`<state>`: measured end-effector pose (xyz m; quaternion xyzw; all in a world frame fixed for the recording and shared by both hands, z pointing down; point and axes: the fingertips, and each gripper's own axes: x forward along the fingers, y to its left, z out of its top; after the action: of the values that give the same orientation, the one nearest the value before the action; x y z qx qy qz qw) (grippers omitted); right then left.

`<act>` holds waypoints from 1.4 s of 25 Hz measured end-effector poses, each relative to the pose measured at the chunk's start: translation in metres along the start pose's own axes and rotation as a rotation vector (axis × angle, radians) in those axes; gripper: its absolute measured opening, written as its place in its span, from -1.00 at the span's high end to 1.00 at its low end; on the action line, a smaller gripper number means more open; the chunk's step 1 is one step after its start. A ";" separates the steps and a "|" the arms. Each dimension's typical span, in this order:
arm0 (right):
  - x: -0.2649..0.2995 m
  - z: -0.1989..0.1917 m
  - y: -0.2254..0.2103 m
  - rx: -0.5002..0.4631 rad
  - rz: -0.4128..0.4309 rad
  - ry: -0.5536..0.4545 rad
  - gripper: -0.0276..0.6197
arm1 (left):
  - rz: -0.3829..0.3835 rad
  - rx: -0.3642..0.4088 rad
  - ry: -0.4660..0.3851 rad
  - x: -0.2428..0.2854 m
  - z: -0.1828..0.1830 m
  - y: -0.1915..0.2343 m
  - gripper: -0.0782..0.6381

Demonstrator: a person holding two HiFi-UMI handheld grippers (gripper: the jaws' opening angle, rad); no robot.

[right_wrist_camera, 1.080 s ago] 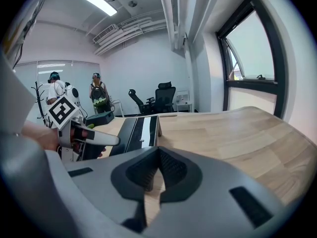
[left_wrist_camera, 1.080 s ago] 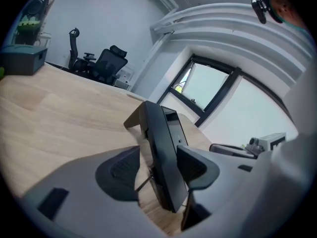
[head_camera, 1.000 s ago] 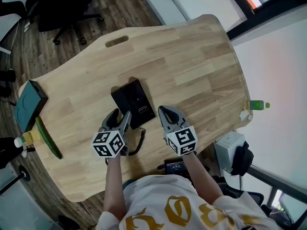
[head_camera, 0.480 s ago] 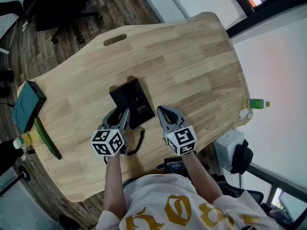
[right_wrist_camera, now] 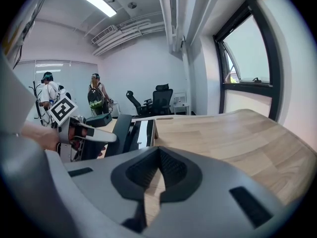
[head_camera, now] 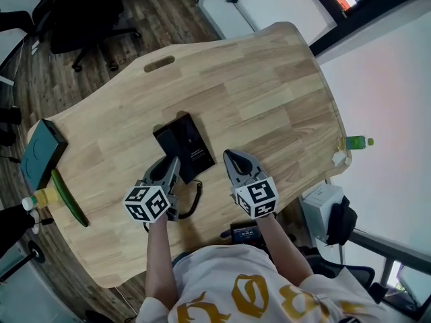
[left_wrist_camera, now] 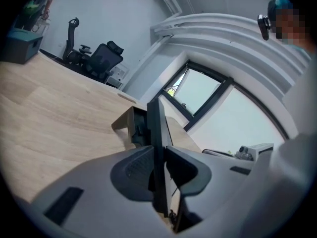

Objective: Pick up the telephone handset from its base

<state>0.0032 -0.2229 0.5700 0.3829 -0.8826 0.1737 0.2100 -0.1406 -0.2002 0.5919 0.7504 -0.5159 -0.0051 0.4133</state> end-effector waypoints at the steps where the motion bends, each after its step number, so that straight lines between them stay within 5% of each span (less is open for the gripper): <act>1: -0.001 0.002 0.002 -0.002 0.001 -0.005 0.90 | -0.004 -0.005 -0.006 -0.001 0.001 -0.001 0.56; 12: -0.013 0.015 0.022 0.012 0.033 -0.054 0.90 | -0.044 -0.035 -0.035 -0.009 0.007 -0.012 0.58; 20: -0.033 0.031 0.026 -0.003 0.017 -0.105 0.90 | -0.164 -0.120 -0.093 -0.024 0.018 -0.040 0.58; 35: -0.065 0.049 0.050 -0.009 0.010 -0.206 0.90 | -0.302 -0.123 -0.120 -0.082 0.020 -0.084 0.58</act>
<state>-0.0057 -0.1739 0.4880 0.3935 -0.9022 0.1304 0.1190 -0.1233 -0.1380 0.4919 0.7912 -0.4195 -0.1433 0.4213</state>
